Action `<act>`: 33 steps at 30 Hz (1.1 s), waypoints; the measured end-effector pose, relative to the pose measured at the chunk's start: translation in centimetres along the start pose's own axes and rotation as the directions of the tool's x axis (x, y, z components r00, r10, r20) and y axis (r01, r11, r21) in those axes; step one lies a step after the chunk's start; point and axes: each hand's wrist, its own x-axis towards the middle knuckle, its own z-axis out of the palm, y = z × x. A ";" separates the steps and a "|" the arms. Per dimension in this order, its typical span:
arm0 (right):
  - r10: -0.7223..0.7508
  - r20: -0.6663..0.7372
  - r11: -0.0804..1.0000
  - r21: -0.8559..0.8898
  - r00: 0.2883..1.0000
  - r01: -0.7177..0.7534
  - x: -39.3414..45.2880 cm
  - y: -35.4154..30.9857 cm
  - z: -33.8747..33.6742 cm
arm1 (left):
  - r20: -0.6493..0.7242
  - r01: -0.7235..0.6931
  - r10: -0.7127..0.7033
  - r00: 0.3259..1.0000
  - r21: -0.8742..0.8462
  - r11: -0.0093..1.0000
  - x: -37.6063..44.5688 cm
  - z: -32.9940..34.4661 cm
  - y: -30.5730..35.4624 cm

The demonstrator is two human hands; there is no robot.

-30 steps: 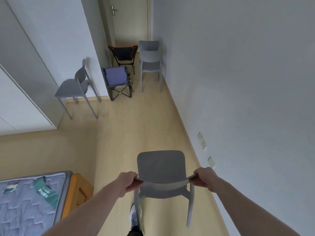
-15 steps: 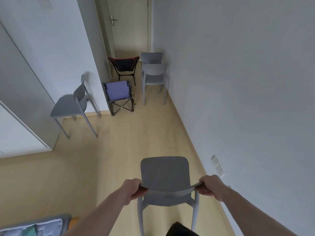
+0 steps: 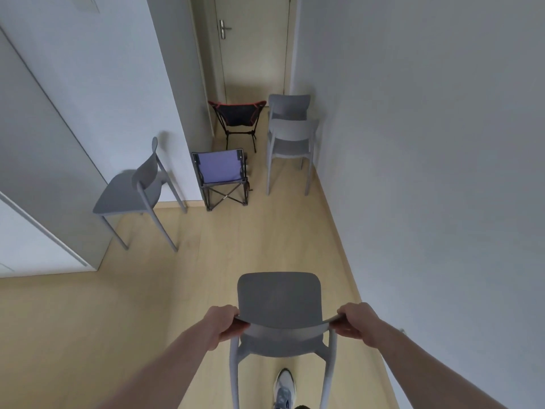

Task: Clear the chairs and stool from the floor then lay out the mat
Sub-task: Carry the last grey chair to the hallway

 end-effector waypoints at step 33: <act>0.034 -0.095 0.997 0.069 0.995 -0.028 26.0 -41.8 4.6 | 0.082 -0.015 0.010 0.997 0.061 0.998 26.3 3.0 44.9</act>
